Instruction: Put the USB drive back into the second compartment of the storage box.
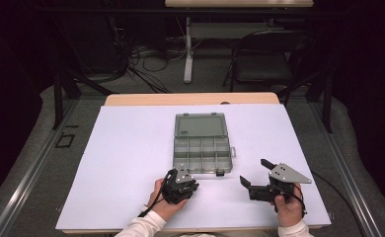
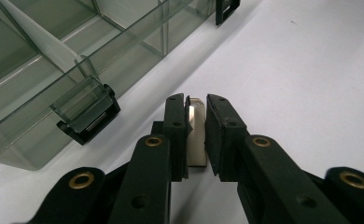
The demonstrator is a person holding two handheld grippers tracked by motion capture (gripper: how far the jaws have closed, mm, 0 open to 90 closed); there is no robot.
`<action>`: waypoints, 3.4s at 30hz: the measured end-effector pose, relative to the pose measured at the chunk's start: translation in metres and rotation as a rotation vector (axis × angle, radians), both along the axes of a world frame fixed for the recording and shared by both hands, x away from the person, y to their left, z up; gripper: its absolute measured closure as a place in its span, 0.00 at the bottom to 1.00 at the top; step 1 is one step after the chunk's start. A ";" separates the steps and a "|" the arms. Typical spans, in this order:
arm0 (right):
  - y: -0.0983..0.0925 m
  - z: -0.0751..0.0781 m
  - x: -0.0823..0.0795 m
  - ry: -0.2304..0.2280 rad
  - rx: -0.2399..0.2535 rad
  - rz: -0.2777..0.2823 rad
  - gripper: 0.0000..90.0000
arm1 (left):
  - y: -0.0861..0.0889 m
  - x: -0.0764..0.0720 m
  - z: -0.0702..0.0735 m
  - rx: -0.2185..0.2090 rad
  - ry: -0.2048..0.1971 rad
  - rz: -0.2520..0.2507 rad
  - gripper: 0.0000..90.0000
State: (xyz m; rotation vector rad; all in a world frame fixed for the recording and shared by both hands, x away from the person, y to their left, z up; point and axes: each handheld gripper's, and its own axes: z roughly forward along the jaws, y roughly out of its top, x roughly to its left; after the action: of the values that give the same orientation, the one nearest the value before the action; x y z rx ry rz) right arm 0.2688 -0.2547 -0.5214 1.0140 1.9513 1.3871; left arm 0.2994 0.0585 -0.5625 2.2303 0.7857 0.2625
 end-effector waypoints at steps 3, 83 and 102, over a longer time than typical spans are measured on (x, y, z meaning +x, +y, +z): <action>0.000 0.000 0.000 0.001 -0.001 0.001 0.06 | 0.000 0.000 0.000 -0.002 0.001 -0.002 0.88; 0.000 -0.001 0.001 0.009 -0.006 0.000 0.07 | 0.024 0.001 0.028 -0.089 -0.017 0.036 0.88; 0.000 -0.001 0.001 0.009 -0.010 -0.004 0.07 | 0.024 0.007 0.039 -0.116 -0.015 0.048 0.88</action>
State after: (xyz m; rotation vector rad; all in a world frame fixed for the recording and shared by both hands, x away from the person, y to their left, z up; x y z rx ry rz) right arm 0.2699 -0.2552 -0.5229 1.0209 1.9598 1.3721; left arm 0.3060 0.0824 -0.5235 2.1003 0.8265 0.2498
